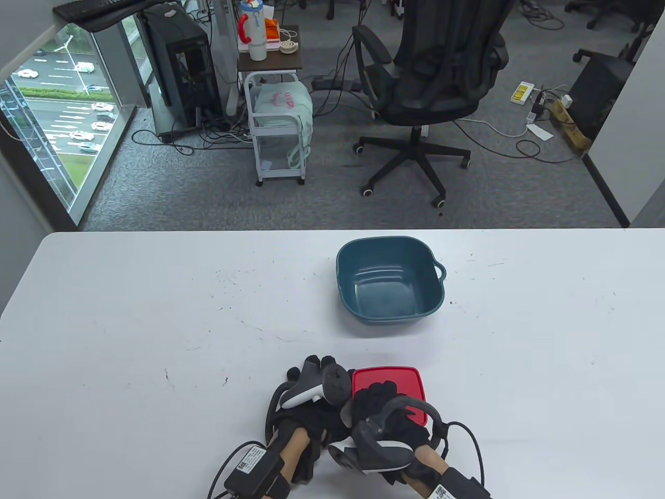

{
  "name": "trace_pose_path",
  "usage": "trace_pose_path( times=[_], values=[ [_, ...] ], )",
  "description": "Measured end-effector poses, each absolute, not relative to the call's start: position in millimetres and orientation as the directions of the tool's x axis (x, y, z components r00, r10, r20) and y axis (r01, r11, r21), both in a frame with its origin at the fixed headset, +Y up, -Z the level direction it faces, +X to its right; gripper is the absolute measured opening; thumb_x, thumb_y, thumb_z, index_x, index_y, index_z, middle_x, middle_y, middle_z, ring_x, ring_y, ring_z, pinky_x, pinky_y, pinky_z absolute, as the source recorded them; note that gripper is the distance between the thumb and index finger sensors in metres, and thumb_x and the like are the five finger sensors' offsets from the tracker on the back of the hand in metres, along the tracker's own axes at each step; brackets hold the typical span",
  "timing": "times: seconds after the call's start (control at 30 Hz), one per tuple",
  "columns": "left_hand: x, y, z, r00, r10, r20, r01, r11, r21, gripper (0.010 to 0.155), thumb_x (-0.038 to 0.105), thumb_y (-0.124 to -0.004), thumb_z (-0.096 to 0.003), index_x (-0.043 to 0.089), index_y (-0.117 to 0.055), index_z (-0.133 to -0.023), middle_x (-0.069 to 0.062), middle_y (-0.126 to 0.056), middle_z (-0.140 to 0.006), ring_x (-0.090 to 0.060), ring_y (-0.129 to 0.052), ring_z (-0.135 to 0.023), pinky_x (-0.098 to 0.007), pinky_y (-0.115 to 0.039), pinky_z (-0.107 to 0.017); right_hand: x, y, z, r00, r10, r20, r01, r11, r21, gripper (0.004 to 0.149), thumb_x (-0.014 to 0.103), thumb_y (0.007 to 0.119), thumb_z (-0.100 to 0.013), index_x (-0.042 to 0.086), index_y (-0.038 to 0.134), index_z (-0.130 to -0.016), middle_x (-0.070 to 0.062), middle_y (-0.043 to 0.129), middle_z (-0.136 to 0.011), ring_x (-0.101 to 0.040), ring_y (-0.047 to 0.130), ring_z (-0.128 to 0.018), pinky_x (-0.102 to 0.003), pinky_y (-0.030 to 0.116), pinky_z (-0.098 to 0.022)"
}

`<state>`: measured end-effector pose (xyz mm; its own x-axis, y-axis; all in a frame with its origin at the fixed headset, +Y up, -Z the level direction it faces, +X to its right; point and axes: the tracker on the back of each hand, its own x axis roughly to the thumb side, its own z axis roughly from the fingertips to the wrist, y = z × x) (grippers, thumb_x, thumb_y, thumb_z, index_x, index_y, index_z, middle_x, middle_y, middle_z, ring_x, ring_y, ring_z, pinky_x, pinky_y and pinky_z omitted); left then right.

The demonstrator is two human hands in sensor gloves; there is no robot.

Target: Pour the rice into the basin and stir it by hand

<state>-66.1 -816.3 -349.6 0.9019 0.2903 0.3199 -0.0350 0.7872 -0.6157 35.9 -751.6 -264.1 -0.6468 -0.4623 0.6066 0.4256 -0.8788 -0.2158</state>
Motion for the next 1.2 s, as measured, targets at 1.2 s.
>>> trace_pose_path(
  times=[1.2],
  values=[
    [-65.8, -817.5, -350.6, 0.900, 0.320, 0.295, -0.067, 0.772, -0.632, 0.128, 0.079, -0.083, -0.0179, 0.041, -0.003, -0.111, -0.021, 0.019, -0.109, -0.058, 0.017, -0.098, -0.081, 0.001, -0.060, 154.9, -720.9, -292.2, -0.673, 0.528, 0.518, -0.671, -0.730, -0.129, 0.055, 0.039, 0.080, -0.036, -0.006, 0.089, -0.066, -0.026, 0.106, -0.050, -0.045, 0.112, -0.030, -0.049, 0.099, -0.007]
  ],
)
